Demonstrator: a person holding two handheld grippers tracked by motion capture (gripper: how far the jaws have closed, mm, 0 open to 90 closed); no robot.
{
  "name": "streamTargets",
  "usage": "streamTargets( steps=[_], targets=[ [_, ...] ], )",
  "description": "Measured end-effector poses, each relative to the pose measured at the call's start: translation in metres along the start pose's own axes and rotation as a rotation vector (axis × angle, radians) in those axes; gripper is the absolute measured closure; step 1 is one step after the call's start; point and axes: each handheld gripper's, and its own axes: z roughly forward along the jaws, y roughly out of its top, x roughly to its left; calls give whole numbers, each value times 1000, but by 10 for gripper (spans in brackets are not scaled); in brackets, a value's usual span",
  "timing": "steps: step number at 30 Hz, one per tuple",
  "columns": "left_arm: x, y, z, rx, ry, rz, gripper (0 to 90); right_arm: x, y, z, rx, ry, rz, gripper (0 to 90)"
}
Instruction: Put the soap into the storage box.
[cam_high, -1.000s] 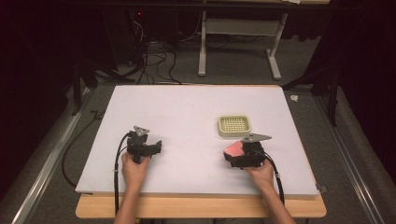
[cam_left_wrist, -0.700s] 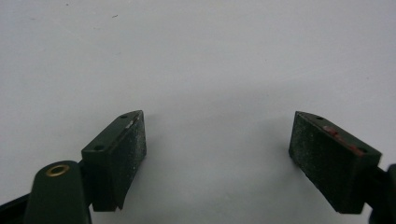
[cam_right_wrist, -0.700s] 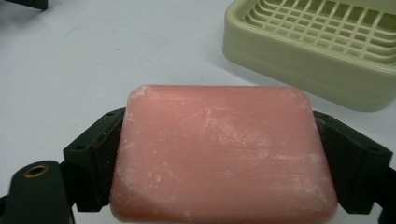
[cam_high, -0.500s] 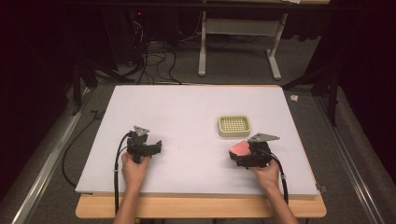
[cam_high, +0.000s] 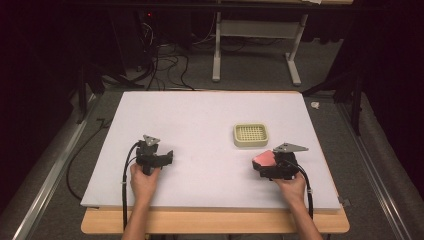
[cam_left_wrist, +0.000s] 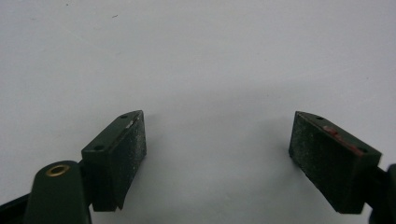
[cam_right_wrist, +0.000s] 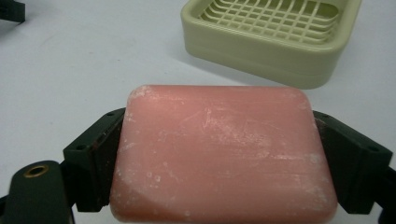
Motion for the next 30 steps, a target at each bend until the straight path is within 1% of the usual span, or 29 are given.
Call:
streamTargets(
  steps=[10,17,23,30],
  targets=[
    [0,0,0,0,0,0,195,-10,1,-7,-17,-19,29,137],
    [0,0,0,0,0,0,195,-14,4,-10,-24,-29,32,137],
    [0,0,0,0,0,0,195,-16,9,-11,-25,-30,29,137],
    [0,0,0,0,0,0,195,-18,14,-9,-28,-25,40,137]
  ],
)
